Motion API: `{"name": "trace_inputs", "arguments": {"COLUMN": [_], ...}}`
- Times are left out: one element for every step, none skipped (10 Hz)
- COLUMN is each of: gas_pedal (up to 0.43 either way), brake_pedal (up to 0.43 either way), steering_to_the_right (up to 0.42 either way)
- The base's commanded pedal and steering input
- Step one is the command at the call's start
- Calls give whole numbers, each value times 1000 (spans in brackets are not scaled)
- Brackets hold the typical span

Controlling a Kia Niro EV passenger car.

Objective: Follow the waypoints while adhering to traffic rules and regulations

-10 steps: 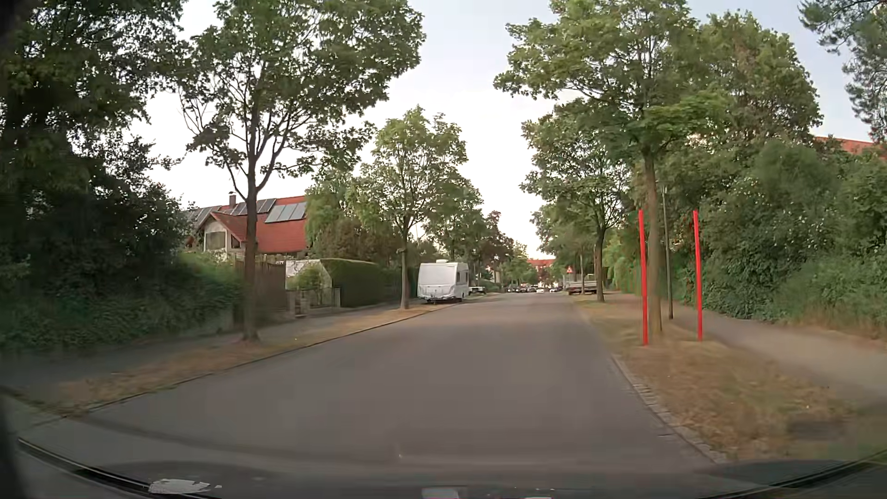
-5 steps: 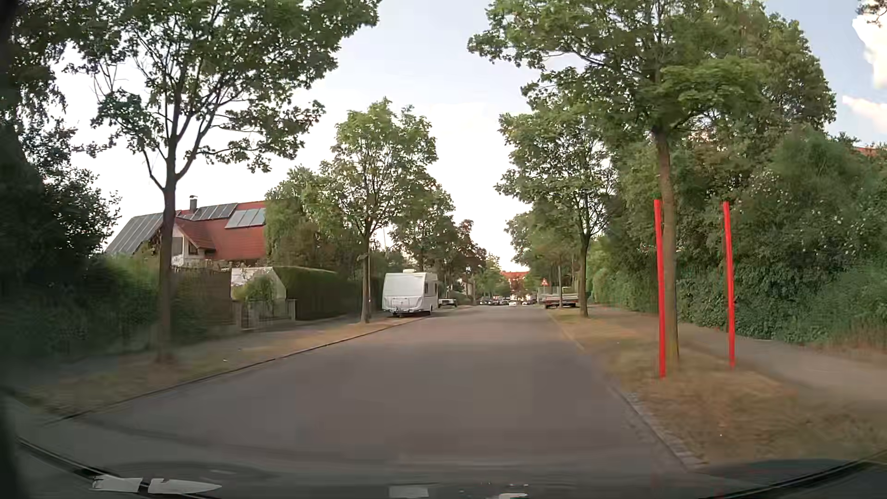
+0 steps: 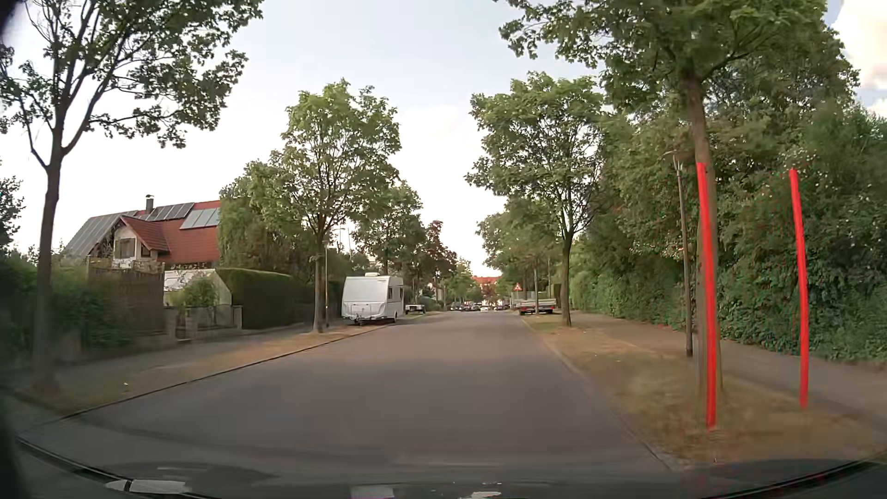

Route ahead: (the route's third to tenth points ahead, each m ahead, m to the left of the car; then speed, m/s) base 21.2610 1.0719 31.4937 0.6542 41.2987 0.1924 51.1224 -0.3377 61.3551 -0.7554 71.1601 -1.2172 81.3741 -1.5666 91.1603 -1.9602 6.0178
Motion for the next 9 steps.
{"name": "trace_inputs", "arguments": {"gas_pedal": [177,177,169,150,150,150,150,150,150], "brake_pedal": [12,12,12,12,12,12,12,12,12], "steering_to_the_right": [39,26,14,2,-5,-3,4,6,6]}}
